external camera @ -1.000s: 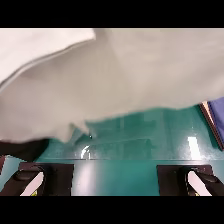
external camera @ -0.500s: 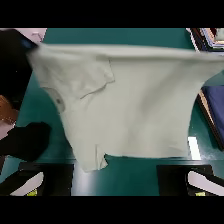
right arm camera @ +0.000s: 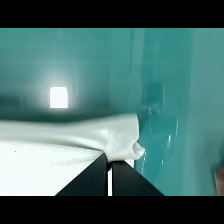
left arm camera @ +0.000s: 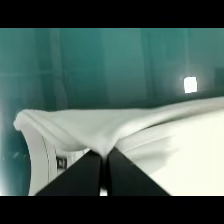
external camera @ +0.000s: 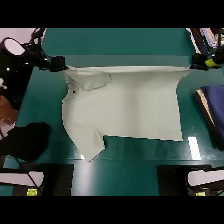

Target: Fold the shirts.

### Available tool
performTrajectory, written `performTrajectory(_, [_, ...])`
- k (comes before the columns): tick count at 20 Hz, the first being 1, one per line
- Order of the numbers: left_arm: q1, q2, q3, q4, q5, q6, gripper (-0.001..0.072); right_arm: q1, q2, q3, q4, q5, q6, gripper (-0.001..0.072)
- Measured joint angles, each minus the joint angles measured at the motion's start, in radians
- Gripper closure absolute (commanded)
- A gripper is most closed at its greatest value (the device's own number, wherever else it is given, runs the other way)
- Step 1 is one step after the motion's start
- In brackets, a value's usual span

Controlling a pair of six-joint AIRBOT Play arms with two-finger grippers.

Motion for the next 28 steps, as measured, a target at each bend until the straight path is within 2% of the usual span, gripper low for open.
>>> performTrajectory(2, [0.0,-0.028,0.013,0.001,0.0,0.004,0.068,0.011,-0.031,0.027,-0.003,-0.012,-0.001,0.0698])
performTrajectory(4, [0.0,-0.043,0.015,0.012,-0.054,0.004,0.068,0.016,-0.042,0.018,-0.006,-0.015,-0.002,0.0699])
performTrajectory(8, [0.0,-0.055,-0.045,0.044,-0.139,-0.008,0.0677,0.021,-0.008,-0.13,-0.008,-0.031,-0.002,0.0698])
performTrajectory(9, [0.001,-0.056,-0.07,0.05,-0.148,-0.012,0.0489,0.021,0.007,-0.183,-0.008,-0.039,-0.002,0.0697])
performTrajectory(10, [0.001,-0.057,-0.093,0.054,-0.155,-0.017,0.0147,0.021,0.021,-0.229,-0.009,-0.051,-0.002,0.0686])
performTrajectory(11, [0.002,-0.057,-0.116,0.063,-0.161,-0.023,0.0165,0.021,0.035,-0.275,-0.014,-0.062,-0.001,0.0544])
performTrajectory(12, [0.003,-0.058,-0.134,0.063,-0.164,-0.031,0.0218,0.021,0.046,-0.315,-0.013,-0.066,-0.002,0.0399])
performTrajectory(16, [0.001,-0.018,-0.174,0.087,-0.198,-0.044,0.0219,0.019,0.11,-0.417,0.012,-0.069,-0.002,0.0396])
performTrajectory(19, [0.0,0.094,-0.26,0.15,-0.233,-0.066,0.0219,-0.003,0.212,-0.493,0.021,-0.064,-0.001,0.0395])
performTrajectory(23, [0.0,0.315,-0.541,0.168,-0.247,-0.106,0.0219,-0.041,0.363,-0.608,0.026,-0.055,-0.001,0.0395])
performTrajectory(28, [-0.001,0.542,-0.889,0.04,-0.193,-0.129,0.0219,-0.063,0.484,-0.689,0.029,-0.062,-0.001,0.0395])
